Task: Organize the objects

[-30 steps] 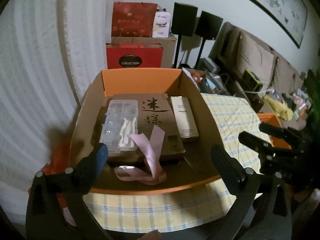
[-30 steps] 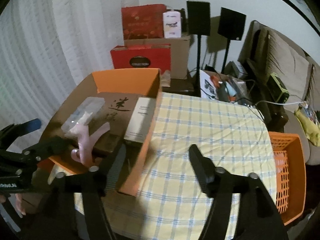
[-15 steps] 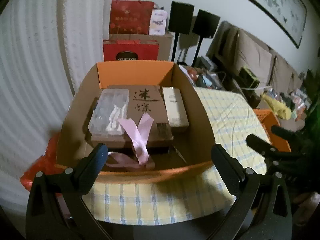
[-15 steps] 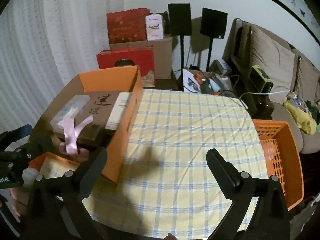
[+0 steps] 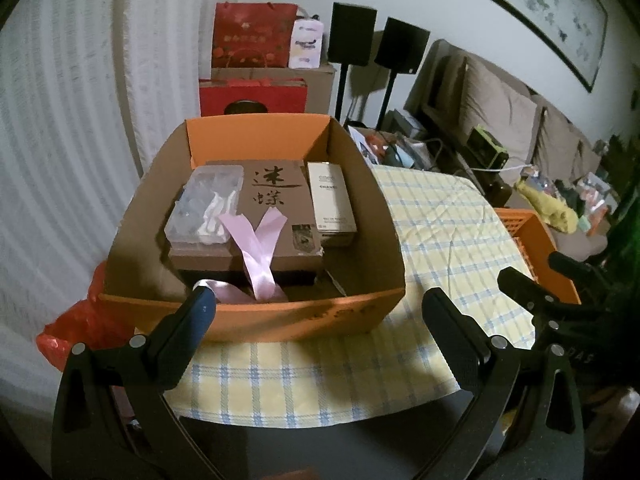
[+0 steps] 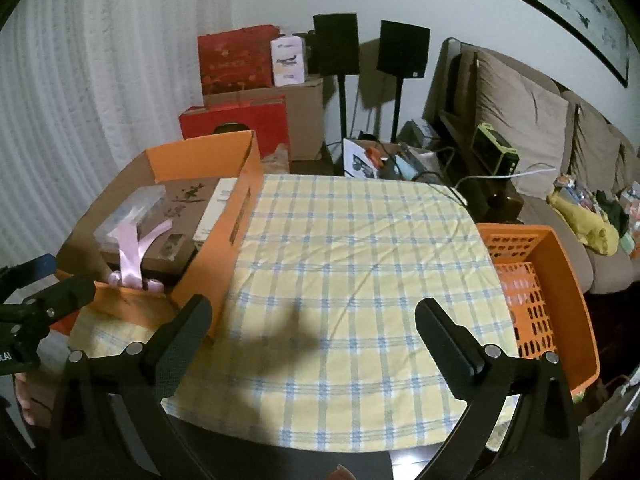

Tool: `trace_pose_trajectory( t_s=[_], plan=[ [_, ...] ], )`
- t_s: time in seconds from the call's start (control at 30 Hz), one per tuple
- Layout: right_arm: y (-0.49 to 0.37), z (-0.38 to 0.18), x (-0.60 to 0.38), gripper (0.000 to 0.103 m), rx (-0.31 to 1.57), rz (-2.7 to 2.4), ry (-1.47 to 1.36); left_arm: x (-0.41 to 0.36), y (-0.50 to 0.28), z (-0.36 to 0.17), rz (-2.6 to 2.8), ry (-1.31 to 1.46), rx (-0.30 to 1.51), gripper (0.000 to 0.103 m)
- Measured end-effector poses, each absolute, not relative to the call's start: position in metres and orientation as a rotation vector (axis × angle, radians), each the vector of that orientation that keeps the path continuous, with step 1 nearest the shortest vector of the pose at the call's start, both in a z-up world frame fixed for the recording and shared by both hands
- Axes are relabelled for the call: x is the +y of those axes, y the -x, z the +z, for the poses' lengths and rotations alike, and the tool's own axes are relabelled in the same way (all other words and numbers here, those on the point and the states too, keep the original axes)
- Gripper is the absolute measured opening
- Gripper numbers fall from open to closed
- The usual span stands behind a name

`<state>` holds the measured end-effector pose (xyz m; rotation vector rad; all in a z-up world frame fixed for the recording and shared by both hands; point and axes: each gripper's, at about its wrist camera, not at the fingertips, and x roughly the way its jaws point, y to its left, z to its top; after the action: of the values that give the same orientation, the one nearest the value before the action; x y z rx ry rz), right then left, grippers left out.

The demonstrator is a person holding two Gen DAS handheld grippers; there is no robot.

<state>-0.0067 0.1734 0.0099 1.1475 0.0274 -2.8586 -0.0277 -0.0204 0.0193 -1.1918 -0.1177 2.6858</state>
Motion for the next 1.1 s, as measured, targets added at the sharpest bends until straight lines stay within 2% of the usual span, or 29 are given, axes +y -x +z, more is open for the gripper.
trace_pose_trajectory(
  t_s=[1.1],
  plan=[
    [-0.037, 0.008, 0.177, 0.102, -0.015, -2.879, -1.120, -0.021, -0.007, 0.016, 2.776, 1.196, -0.097, 0.103]
  ],
)
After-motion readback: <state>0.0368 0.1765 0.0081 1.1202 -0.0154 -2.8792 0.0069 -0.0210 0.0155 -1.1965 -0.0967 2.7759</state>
